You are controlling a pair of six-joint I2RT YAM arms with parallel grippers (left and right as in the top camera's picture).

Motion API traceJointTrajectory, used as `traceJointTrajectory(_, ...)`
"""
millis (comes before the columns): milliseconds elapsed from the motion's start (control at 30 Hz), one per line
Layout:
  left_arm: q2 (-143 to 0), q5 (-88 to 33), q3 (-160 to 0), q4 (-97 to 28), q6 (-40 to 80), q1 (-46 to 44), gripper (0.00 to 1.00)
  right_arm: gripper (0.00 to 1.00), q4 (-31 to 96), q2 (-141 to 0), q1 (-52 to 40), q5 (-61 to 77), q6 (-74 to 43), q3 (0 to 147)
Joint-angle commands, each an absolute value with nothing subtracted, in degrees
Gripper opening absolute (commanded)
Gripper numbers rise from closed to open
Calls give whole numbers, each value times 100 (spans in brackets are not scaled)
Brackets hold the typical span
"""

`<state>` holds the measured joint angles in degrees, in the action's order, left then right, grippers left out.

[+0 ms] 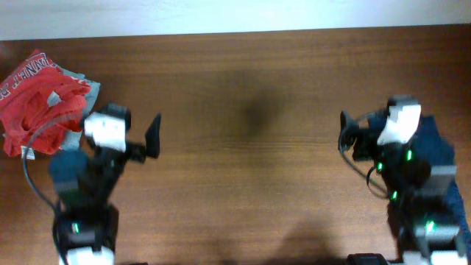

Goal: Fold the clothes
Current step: 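Move the right gripper to the navy shirt and grasp its edge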

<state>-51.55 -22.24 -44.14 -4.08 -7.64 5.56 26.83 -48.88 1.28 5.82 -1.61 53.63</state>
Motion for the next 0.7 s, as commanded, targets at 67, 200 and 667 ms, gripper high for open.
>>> traceJointTrajectory(67,-6938,-2998,-5929,-1142,-711,464,99,99,3542,-6375,80,576,-200,6772)
traceJointTrajectory(200,-8195,-3048,-7041,-1975,-714,250,99,98,4021,-7376,82,692,-200,7406)
traceJointTrajectory(667,-10193,-3116,-8265,-2600,-714,-526,99,99,3892,-9749,1531,989,-1264,7513)
